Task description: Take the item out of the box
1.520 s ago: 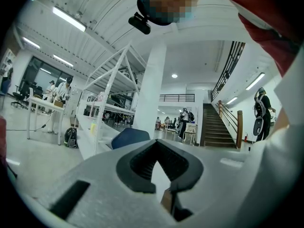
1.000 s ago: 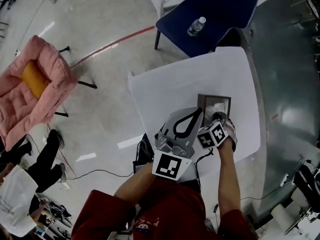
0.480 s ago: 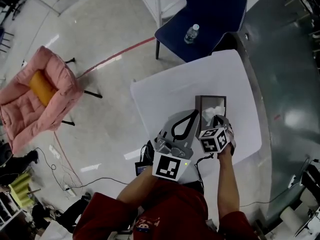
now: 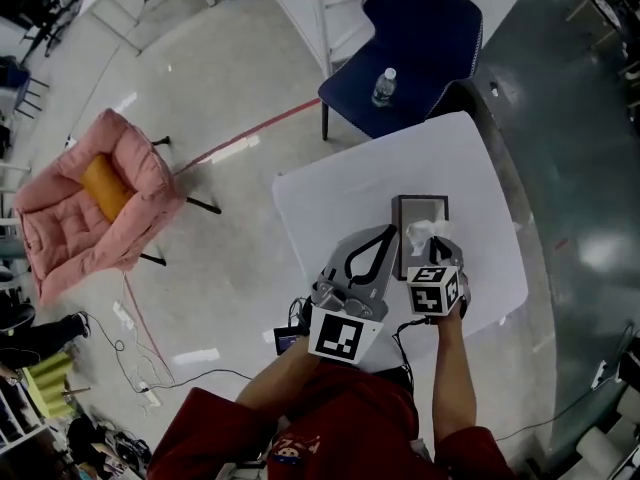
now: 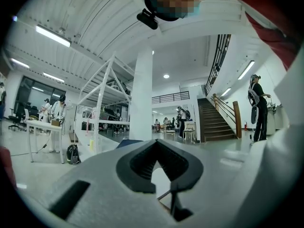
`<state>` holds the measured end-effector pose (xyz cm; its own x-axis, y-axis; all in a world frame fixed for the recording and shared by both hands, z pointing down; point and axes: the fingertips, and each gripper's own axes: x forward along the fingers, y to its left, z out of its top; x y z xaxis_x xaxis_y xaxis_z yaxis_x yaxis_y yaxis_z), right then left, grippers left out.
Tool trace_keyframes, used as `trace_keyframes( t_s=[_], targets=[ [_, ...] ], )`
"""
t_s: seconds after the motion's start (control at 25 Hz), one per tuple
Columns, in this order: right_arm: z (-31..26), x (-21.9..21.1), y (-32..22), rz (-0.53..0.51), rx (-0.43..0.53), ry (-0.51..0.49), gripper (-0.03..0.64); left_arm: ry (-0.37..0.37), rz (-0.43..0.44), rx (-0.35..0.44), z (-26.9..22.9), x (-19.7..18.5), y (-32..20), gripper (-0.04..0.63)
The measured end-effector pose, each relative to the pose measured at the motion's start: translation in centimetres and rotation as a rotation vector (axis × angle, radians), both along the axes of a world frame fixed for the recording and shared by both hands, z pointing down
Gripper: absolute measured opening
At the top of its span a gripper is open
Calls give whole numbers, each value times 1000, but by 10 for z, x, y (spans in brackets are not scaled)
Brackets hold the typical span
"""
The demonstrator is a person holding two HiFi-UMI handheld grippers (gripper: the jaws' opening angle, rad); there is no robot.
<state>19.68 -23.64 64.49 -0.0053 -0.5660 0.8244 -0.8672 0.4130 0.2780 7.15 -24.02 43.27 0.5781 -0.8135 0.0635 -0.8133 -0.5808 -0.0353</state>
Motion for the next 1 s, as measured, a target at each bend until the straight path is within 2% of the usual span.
trace_keyframes(
  t_s=[0.4, 0.92, 1.0],
  targets=[
    [-37, 13, 21, 45, 67, -80, 9, -19, -8, 62, -29, 6, 21, 2],
    [-124, 17, 35, 110, 212, -227, 9, -21, 26, 150, -69, 11, 42, 2],
    [-137, 14, 38, 111, 238, -237, 9, 7, 25, 157, -75, 10, 47, 2]
  ],
)
